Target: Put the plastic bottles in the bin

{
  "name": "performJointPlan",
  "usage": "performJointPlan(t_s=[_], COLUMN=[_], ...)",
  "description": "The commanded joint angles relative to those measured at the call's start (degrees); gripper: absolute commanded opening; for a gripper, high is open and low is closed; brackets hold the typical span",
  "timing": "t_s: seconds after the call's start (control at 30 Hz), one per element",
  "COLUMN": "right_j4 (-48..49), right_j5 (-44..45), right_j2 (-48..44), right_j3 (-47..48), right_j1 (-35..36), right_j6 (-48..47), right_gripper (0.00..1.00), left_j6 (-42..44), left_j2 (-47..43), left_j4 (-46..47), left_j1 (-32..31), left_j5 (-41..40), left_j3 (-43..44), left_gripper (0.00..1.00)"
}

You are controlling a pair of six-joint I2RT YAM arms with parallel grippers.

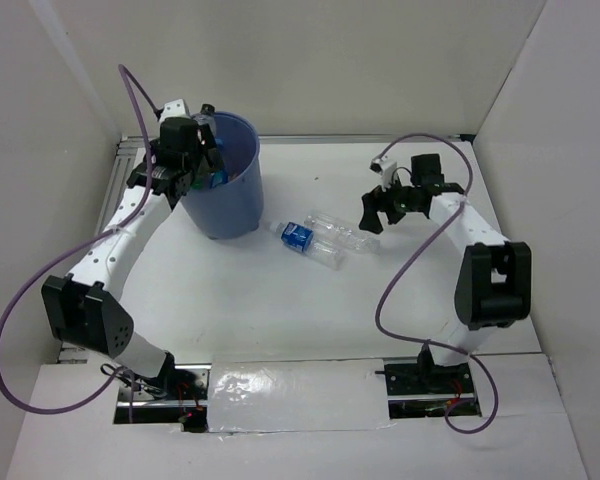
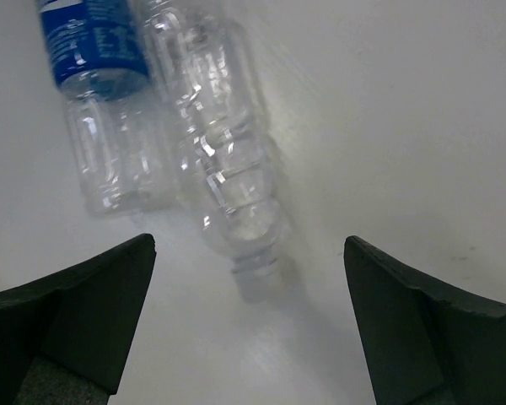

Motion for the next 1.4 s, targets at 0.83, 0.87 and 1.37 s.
performJointPlan(t_s=[0.83,0.87,1.37], right_j4=[3.0,2.4,-0.1], right_j5=[8.7,7.3,7.6], right_j2=[22.6,22.0,4.4], right_j3=[10.0,10.0,37.7], right_j1=[11.3,10.7,17.3], right_j6=[-9.8,-9.9,-9.9], right_gripper=[0.48,0.41,0.23], left_j6=[-43.7,-45.6,-55.4], left_j2=[-17.0,-15.0,-7.7], left_j4=[16.0,16.0,23.8], left_j1=[-34.6,-34.6,-35.2], left_j5=[7.9,7.9,13.1], left_j3=[-33.4,-33.4,-36.8], left_gripper=[1.00,1.00,1.00])
